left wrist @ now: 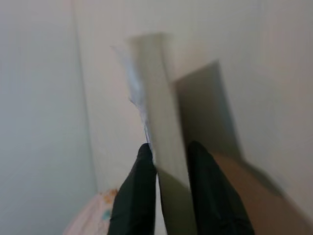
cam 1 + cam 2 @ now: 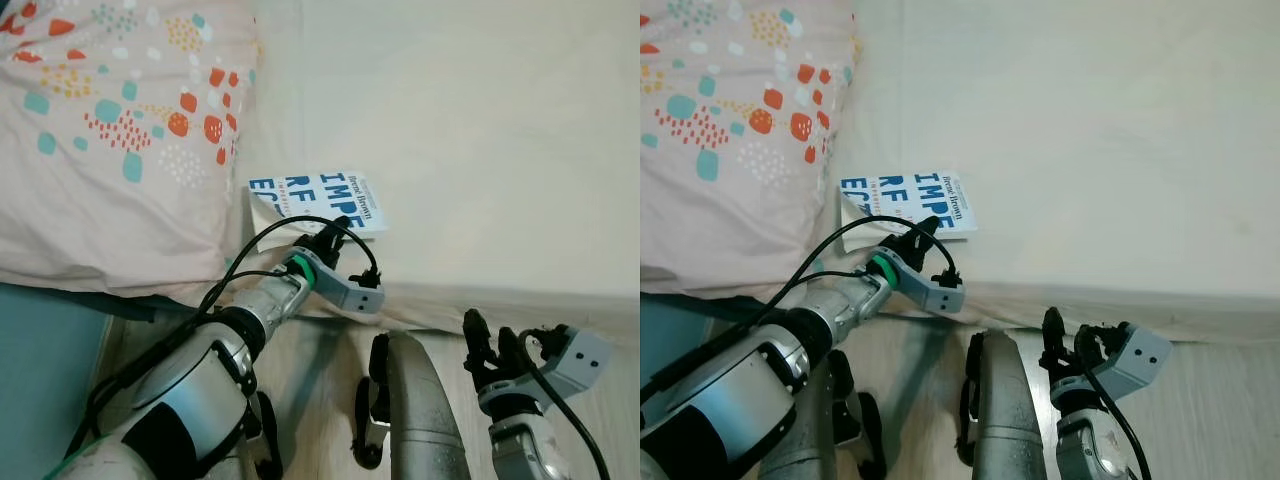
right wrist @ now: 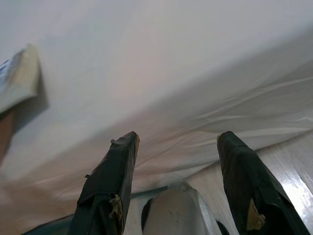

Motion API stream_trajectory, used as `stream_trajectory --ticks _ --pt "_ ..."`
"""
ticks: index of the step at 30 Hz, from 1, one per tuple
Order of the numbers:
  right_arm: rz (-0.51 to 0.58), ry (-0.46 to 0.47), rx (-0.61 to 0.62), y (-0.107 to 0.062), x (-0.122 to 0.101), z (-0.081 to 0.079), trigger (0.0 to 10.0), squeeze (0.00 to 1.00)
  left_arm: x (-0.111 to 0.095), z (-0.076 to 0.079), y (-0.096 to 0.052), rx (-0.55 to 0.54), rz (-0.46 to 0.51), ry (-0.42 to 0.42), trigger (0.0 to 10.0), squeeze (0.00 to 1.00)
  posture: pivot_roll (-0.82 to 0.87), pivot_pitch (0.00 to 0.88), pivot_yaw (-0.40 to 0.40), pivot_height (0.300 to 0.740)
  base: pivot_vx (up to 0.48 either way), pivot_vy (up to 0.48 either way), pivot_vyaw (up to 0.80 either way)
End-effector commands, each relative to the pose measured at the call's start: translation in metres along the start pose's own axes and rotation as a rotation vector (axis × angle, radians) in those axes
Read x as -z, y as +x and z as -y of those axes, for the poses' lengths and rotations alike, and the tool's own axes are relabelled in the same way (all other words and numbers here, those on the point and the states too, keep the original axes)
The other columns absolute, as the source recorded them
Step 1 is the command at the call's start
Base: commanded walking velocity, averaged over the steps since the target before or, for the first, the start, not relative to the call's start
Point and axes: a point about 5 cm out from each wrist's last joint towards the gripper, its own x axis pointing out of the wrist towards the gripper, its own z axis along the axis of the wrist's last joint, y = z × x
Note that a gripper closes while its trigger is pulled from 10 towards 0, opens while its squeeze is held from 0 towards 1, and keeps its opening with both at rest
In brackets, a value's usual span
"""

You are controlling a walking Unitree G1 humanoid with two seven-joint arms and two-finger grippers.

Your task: Clean up the room

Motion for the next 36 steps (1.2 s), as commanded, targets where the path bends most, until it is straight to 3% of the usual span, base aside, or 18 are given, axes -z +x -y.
stream_trajectory --ticks 1,9,10,11,13,17,20,21,23,24,26,28,29,31,32,34,35,36 --pt "-0.053 0.038 0.045 -0.011 0.014 0.002 10.0 0.0 0.001 0.008 -0.005 0.037 -0.008 -0.017 10.0 1.0 -0.15 0.41 0.092 0.606 0.0 0.0 0.0" --pt "-0.045 0.045 0.034 0.0 0.012 0.0 10.0 0.0 0.001 0.012 -0.008 0.039 0.027 0.013 10.0 1.0 -0.13 0.379 0.092 0.606 0.0 0.0 0.0" --pt "-0.045 0.046 0.032 0.001 0.012 0.0 10.0 0.0 0.004 0.012 -0.009 0.043 0.018 0.001 10.0 0.7 -0.12 0.365 0.092 0.606 0.0 0.0 0.0" --pt "-0.044 0.047 0.029 0.003 0.012 -0.001 10.0 0.0 0.007 0.012 -0.01 0.052 0.014 -0.016 10.0 0.0 -0.12 0.362 0.091 0.606 0.0 0.0 0.0" --pt "-0.044 0.048 0.026 0.004 0.012 -0.001 10.0 0.0 0.008 0.015 -0.012 0.076 0.019 -0.038 10.0 0.0 -0.11 0.356 0.09 0.606 0.0 0.0 0.0" --pt "-0.049 0.057 0.009 0.01 0.014 -0.004 10.0 0.0 0.003 0.037 -0.035 0.237 0.195 -0.164 10.0 0.0 -0.07 0.319 0.076 0.606 0.0 0.0 0.0" --pt "-0.054 0.061 -0.006 0.014 0.015 -0.007 10.0 0.0 0.001 0.042 -0.046 0.295 0.276 -0.243 10.0 0.0 -0.07 0.311 0.074 0.606 0.0 0.0 0.0" --pt "-0.058 0.062 -0.016 0.017 0.016 -0.008 10.0 0.0 0.0 0.04 -0.052 0.304 0.314 -0.369 10.0 0.0 -0.04 0.288 0.067 0.606 0.0 0.0 0.0" --pt "-0.058 0.062 -0.016 0.017 0.016 -0.008 10.0 0.0 0.0 0.04 -0.052 0.304 0.314 -0.369 10.0 0.0 -0.04 0.288 0.067 0.606 0.0 0.0 0.0" --pt "-0.06 0.062 -0.022 0.019 0.017 -0.009 10.0 0.0 -0.001 0.037 -0.055 0.298 0.337 -0.448 10.0 0.0 -0.04 0.284 0.067 0.606 0.0 0.0 0.0" --pt "-0.06 0.062 -0.022 0.019 0.017 -0.009 10.0 0.0 -0.001 0.037 -0.055 0.298 0.337 -0.448 10.0 0.0 -0.04 0.284 0.067 0.606 0.0 0.0 0.0" --pt "-0.054 0.062 -0.049 0.028 0.016 -0.014 10.0 0.0 0.001 -0.012 -0.044 -0.007 0.293 -0.756 10.0 0.0 -0.02 0.246 0.057 0.606 0.0 0.0 0.0" --pt "-0.054 0.062 -0.049 0.028 0.016 -0.014 10.0 0.0 0.001 -0.012 -0.044 -0.007 0.293 -0.756 10.0 0.0 -0.02 0.246 0.057 0.606 0.0 0.0 0.0" --pt "-0.037 0.026 -0.111 0.035 0.013 -0.024 10.0 0.0 0.009 -0.062 -0.043 -0.277 0.197 -1.026 10.0 0.0 -0.02 0.214 0.049 0.606 0.0 0.0 0.0" --pt "-0.037 0.026 -0.111 0.035 0.013 -0.024 10.0 0.0 0.009 -0.062 -0.043 -0.277 0.197 -1.026 10.0 0.0 -0.02 0.214 0.049 0.606 0.0 0.0 0.0" --pt "-0.009 -0.003 -0.178 0.037 0.007 -0.033 10.0 0.0 0.014 -0.082 -0.047 -0.394 0.131 -1.204 10.0 0.0 -0.02 0.191 0.041 0.606 0.0 0.0 0.0" --pt "-0.009 -0.003 -0.178 0.037 0.007 -0.033 10.0 0.0 0.014 -0.082 -0.047 -0.394 0.131 -1.204 10.0 0.0 -0.02 0.191 0.041 0.606 0.0 0.0 0.0" --pt "0.011 -0.016 -0.222 0.037 0.003 -0.041 10.0 0.0 0.015 -0.089 -0.05 -0.432 0.097 -1.325 10.0 0.0 -0.02 0.17 0.037 0.606 0.0 0.0 0.0"
